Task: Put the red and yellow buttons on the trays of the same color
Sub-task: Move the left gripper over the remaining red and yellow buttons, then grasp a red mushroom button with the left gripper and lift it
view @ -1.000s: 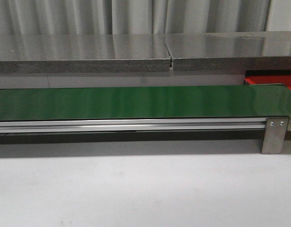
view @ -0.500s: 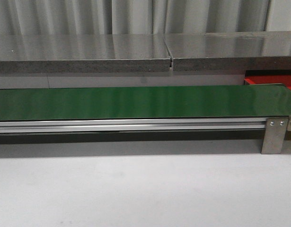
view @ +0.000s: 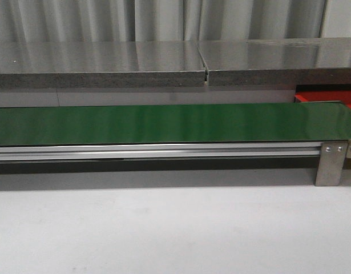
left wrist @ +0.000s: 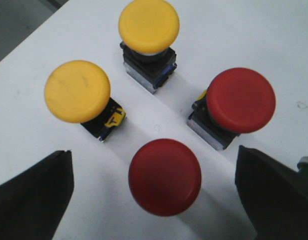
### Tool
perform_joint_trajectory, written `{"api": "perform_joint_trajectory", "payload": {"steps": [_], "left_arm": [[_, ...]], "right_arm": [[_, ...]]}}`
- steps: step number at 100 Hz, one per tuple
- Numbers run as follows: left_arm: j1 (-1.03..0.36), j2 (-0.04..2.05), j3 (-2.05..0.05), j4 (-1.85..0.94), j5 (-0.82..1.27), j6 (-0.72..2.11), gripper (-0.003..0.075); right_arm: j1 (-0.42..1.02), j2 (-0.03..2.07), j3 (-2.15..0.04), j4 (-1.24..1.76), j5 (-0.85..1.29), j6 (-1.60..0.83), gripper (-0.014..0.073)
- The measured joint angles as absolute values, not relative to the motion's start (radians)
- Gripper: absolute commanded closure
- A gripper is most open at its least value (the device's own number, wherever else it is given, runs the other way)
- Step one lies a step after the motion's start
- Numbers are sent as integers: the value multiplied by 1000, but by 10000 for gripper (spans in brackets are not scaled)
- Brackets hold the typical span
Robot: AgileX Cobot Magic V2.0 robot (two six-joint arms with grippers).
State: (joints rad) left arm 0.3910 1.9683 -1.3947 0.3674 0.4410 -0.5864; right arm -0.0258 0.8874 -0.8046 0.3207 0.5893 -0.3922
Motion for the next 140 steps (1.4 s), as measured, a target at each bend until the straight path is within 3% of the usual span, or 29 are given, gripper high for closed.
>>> {"api": "perform_joint_trajectory", "payload": {"steps": [140], "left_arm": [[340,2027,-1434,388,454,-585,116]], "right_arm": [[-26,887,-805,321,589,-392,662]]}}
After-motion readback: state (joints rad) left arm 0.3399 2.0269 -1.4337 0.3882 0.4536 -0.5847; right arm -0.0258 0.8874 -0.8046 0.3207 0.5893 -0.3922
